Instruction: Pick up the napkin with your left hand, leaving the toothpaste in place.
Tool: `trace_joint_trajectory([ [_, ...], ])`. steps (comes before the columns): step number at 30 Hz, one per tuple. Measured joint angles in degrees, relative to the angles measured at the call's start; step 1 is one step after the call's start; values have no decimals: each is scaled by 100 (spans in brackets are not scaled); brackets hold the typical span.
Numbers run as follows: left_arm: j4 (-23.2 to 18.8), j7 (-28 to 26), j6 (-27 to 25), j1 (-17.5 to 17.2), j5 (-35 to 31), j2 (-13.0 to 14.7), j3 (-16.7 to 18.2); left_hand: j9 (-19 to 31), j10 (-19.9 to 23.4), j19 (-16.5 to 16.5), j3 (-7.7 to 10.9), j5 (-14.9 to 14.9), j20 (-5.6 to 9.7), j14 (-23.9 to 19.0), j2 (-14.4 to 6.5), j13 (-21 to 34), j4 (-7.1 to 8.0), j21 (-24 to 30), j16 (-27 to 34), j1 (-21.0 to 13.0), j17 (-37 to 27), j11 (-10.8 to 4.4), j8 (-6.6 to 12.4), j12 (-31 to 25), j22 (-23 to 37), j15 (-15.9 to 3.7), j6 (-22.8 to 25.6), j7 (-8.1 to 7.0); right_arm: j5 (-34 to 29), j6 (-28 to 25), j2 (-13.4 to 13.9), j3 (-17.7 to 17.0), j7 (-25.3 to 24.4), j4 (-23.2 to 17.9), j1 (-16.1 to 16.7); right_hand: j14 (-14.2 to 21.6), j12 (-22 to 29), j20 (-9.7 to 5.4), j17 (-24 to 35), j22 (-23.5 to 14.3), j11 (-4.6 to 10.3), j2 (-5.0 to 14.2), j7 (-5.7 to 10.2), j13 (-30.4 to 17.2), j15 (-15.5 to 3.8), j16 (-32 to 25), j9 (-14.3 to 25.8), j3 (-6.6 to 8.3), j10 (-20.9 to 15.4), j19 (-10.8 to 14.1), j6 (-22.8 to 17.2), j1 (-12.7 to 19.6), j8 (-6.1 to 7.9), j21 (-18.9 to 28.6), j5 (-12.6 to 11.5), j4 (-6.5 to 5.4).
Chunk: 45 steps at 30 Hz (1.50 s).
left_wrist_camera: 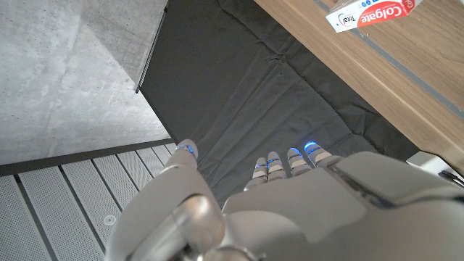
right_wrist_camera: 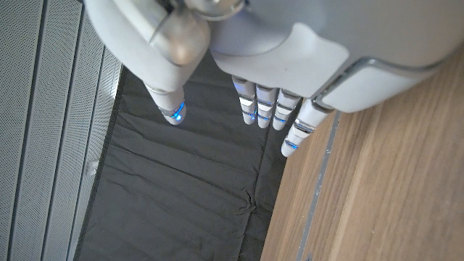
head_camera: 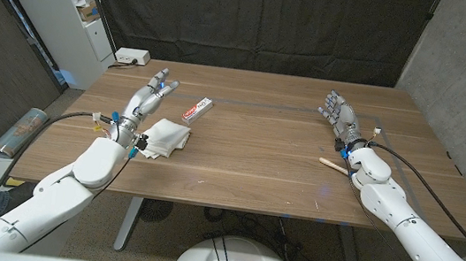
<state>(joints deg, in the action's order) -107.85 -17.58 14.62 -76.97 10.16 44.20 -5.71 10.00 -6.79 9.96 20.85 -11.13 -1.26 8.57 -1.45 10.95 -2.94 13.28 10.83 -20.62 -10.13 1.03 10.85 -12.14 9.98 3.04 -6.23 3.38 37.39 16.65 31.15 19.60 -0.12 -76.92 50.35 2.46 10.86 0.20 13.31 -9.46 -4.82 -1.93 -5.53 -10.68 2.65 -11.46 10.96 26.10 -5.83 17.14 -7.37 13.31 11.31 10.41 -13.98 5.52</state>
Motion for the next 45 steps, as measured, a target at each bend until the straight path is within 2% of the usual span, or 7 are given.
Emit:
trace_joint_trajectory([
  [26,-153,40,-153,-178,-275,172,284,0,0,-1,0,0,0,0,0,0,-47,-37,0,0,-1,0,0,0,0,0,31,-31,-101,-139,45,33,-169,-227,49,0,0,0,-27,0,0,0,0,0,0,0,0,-24,0,0,0,0,0,0,1,24],
  [45,-525,-159,-448,-455,-791,208,528,0,0,-1,0,0,1,0,-23,0,-94,-82,0,-23,-1,0,0,0,0,0,31,-31,-129,-123,-15,66,-171,-225,6,0,0,0,-26,0,0,0,0,-1,0,0,0,-24,0,0,0,0,0,0,4,24],
])
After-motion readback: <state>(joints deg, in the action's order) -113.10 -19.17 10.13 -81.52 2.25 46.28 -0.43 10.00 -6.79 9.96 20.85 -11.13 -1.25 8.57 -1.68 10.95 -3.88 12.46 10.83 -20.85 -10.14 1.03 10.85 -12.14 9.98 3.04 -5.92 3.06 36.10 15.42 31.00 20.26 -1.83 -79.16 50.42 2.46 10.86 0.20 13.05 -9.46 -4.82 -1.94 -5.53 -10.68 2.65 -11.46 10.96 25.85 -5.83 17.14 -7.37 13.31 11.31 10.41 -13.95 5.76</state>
